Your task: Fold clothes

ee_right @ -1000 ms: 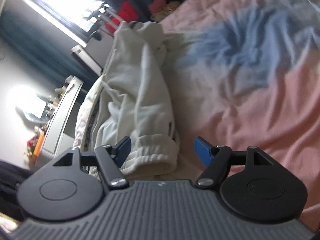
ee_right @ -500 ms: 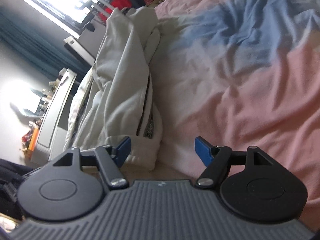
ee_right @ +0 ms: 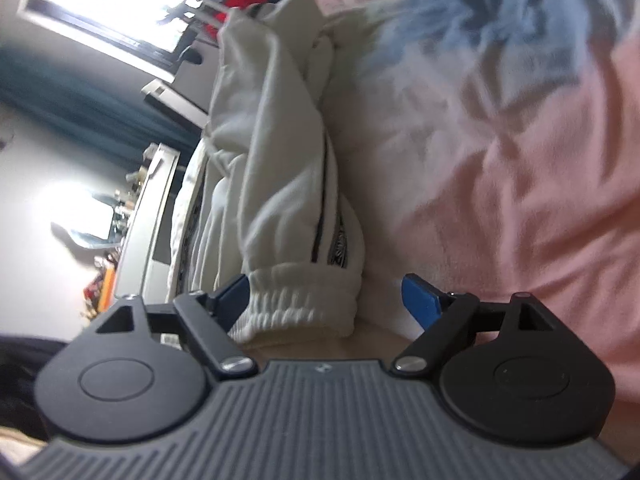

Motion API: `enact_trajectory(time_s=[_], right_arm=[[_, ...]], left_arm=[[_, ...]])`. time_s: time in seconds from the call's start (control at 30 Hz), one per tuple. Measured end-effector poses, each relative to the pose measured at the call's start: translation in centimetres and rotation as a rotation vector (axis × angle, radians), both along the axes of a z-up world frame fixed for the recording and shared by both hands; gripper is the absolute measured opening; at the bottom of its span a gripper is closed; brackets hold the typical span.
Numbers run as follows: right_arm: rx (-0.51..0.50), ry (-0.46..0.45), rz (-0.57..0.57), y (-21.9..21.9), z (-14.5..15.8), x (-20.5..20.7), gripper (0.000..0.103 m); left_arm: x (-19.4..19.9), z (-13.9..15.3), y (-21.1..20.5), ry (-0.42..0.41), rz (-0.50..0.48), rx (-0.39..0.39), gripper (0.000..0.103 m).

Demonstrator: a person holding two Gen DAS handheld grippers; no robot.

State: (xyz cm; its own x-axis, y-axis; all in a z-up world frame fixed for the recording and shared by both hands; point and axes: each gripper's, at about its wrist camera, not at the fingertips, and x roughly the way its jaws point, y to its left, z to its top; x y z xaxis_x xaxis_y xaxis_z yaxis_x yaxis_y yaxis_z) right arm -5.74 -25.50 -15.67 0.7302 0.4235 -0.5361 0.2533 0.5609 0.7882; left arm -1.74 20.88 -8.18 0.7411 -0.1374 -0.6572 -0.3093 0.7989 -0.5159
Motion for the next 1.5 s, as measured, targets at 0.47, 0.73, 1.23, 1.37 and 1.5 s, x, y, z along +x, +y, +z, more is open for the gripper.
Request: enact_trajectory(time_s=[0.47,0.73,1.23,1.37,1.5], right_arm=[[-0.133,-0.128,0.167,4.3,-1.1,3.7,0.057],[0.059,-0.262,0.205,13.5,3.1,1.8,0.031],[0.146,-0.32,0.377,37.5,1.4,17.2,0.03],[0.025,-0.317,0.459,39.4,0.9,19.6,0.031],[-0.047,-0.309,0.527,40.0,2.0,20.3,0.038]], left_arm=[[3.6,1.0,-0.1,-0.029,-0.073,0.052,0.021],[10.2,10.4,5.2,-0.071,-0.009,0.161,0.018],[31.7,7.1,16.7,0.054,0.067,0.445,0.019],[34.6,2.7,16.9,0.139,0.061,0.42,0.021],[34.4,2.1,17.0,0.13,0.049,0.438,0.032]])
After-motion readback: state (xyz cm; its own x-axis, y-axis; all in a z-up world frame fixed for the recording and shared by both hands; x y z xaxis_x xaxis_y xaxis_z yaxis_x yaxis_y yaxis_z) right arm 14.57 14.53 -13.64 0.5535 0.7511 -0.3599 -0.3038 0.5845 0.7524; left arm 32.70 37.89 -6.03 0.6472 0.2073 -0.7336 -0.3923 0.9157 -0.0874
